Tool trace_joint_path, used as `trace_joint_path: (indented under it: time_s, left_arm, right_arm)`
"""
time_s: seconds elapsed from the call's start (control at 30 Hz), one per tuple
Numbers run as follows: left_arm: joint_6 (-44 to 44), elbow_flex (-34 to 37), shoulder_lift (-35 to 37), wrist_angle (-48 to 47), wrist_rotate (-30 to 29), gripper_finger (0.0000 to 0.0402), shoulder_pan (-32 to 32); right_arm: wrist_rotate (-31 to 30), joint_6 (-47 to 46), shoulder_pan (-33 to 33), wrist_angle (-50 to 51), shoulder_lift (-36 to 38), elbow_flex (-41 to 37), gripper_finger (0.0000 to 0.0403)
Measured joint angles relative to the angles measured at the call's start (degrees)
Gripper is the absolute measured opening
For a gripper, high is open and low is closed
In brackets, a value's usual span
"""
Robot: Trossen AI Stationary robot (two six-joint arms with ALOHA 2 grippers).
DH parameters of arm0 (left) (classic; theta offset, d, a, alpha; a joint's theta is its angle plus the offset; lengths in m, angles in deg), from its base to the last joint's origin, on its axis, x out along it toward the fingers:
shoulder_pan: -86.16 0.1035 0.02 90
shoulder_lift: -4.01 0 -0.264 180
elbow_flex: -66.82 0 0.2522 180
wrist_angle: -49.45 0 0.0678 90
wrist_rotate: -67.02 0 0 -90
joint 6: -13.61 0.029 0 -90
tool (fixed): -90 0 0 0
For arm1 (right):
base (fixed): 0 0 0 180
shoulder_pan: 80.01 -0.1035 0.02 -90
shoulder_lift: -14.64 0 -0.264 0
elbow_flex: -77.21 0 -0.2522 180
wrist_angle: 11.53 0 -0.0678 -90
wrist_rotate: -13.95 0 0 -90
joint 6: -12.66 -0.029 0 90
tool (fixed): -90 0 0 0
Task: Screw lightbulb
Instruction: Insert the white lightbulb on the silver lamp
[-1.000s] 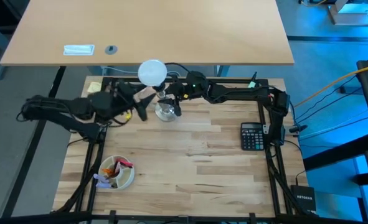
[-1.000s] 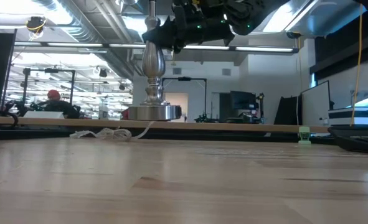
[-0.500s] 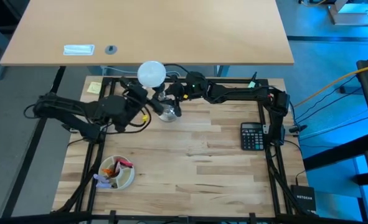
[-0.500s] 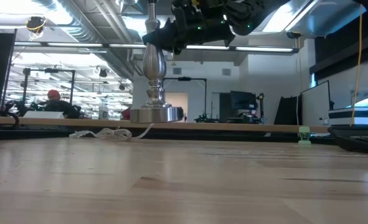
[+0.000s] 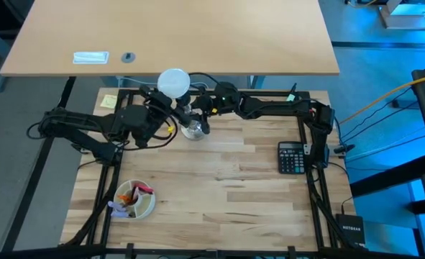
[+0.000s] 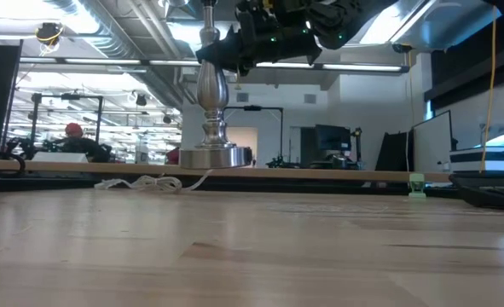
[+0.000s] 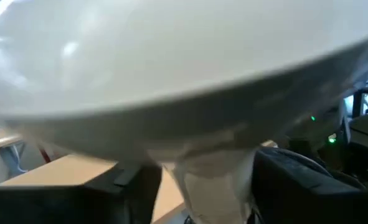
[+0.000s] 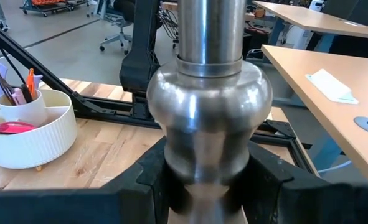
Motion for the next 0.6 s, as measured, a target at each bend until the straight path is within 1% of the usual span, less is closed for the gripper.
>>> trace_joint_path:
  time_s: [0.1, 0.13, 0.23, 0.37, 0.43, 0.53, 0.6]
  left_arm:
    - [-0.2, 0.0, 0.0, 0.3, 0.9, 0.0142, 0.0]
    - [-0.3, 0.0, -0.1, 0.3, 1.2, 0.0135, 0.0]
    - [-0.3, 0.0, -0.1, 0.0, 2.3, 0.0134, 0.0]
    - [-0.3, 0.1, 0.8, -0.7, 5.4, 0.0134, -0.7]
    - [-1.0, 0.1, 2.0, -1.6, 8.4, 0.0134, -0.9]
    - [-5.7, 0.1, 4.1, -3.9, 15.8, 0.0134, -0.5]
    - [-6.9, 0.0, 4.8, -5.1, 21.1, 0.0134, 0.1]
  right_arm:
    - [0.0, 0.2, 0.0, -0.3, 0.0, 0.0, 0.014]
    - [-0.1, 0.4, 0.0, -0.6, 0.0, 0.0, 0.014]
    - [0.0, 0.5, 0.0, -0.5, 0.0, 0.0, 0.014]
    - [3.2, -0.2, 0.0, 0.2, 0.6, 0.0, 0.014]
    - [7.4, -1.0, 0.0, 0.5, 1.3, -0.1, 0.014]
    - [13.2, -2.3, -0.2, 0.5, 2.3, -0.1, 0.014]
    - [16.5, -3.7, -0.7, 0.7, 2.8, -0.2, 0.014]
